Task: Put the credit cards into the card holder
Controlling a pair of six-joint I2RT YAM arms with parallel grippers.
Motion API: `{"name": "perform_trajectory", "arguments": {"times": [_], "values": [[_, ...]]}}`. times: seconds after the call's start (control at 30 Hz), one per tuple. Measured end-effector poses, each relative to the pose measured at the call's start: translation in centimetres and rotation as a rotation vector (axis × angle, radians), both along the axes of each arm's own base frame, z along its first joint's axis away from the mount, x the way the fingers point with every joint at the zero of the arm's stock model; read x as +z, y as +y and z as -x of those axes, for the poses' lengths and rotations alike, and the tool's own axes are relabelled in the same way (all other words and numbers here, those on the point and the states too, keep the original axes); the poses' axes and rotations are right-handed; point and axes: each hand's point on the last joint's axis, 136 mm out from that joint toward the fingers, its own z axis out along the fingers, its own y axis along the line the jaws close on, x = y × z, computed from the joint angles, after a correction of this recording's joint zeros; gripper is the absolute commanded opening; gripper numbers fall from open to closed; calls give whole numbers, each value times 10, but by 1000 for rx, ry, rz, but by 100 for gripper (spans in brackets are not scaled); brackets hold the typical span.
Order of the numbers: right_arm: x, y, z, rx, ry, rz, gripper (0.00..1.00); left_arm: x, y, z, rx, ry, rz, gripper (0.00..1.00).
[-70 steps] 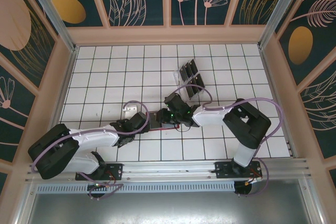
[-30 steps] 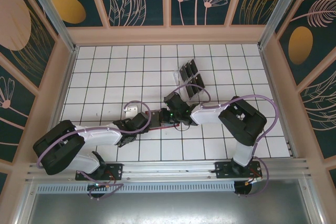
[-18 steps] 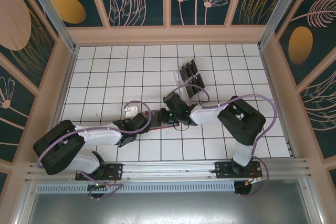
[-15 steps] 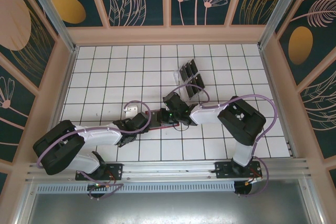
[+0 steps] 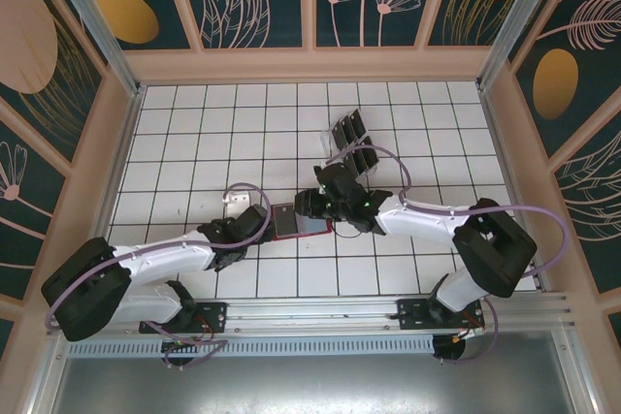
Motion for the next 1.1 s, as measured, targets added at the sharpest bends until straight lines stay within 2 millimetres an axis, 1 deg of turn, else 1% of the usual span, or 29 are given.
{"name": "perform_trajectory", "arguments": {"times": [0.1, 0.17, 0.37, 0.5, 0.77, 0.97, 1.1], "values": [[-14, -11, 4, -8, 18, 56, 40, 6, -3, -3, -3, -10, 10, 99], [-20, -16, 6, -6, 18, 83, 40, 10, -6, -5, -9, -16, 15, 99], [-25, -18, 4, 16, -8, 121, 43, 18, -21, -15, -39, -26, 21, 98], [-32, -17, -4, 27, -16, 153, 44, 18, -28, -18, -54, -22, 25, 98], [-42, -15, -21, 37, -23, 193, 45, 16, -28, -18, -57, -17, 23, 99], [-56, -18, -25, 40, 0, 218, 45, 16, -29, -18, -59, -18, 28, 99], [-68, -18, -23, 53, 29, 222, 45, 17, -31, -19, -63, -23, 40, 99]]}}
